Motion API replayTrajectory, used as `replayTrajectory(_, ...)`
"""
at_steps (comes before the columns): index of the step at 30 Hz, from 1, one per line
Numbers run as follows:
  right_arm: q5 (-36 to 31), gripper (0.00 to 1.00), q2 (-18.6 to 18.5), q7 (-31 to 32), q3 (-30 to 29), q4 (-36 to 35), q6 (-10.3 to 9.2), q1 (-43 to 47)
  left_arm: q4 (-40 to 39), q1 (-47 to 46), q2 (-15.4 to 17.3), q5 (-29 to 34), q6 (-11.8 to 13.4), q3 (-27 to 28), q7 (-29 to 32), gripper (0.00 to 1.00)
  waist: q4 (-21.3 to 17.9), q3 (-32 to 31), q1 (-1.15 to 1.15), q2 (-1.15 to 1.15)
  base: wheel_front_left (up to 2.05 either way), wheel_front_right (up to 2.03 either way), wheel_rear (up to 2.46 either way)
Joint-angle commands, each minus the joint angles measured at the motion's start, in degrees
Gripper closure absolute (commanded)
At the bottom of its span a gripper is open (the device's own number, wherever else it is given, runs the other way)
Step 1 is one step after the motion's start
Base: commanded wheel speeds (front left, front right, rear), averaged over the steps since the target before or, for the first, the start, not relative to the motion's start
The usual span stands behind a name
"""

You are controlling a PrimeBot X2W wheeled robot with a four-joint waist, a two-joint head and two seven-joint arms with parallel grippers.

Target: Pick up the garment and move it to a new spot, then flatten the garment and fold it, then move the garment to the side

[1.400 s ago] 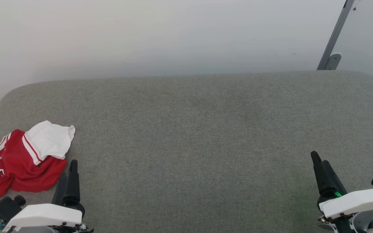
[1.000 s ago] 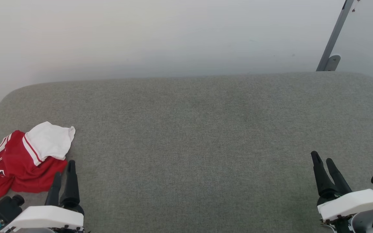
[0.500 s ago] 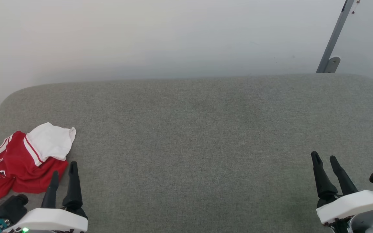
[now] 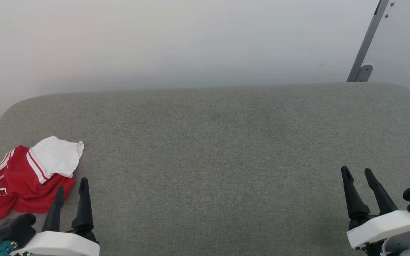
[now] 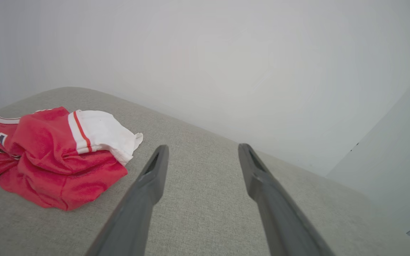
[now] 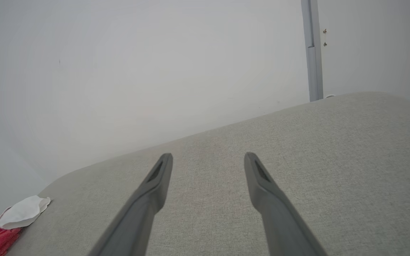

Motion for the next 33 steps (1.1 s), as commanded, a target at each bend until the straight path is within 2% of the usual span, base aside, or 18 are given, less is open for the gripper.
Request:
replayTrajectory(1,-1.76,0.00,-0.57,-0.82,0.14,-0.61,0.01,-0.08,-0.67,0.22,0.64,1.77,-0.33,-0.21,-0.72,0.00,0.00,-0.07,0.00,0.00,0.00,0.00,0.00)
replayTrajectory(33,-16.20,0.00,-1.43,-4.18,0.35,-1.82,0.01,1.08,-2.29,1.82,3.67,12.24,-0.40,-3.94,-4.46,0.00,-0.09,-1.16,0.00,0.00,0.00,0.00,0.00)
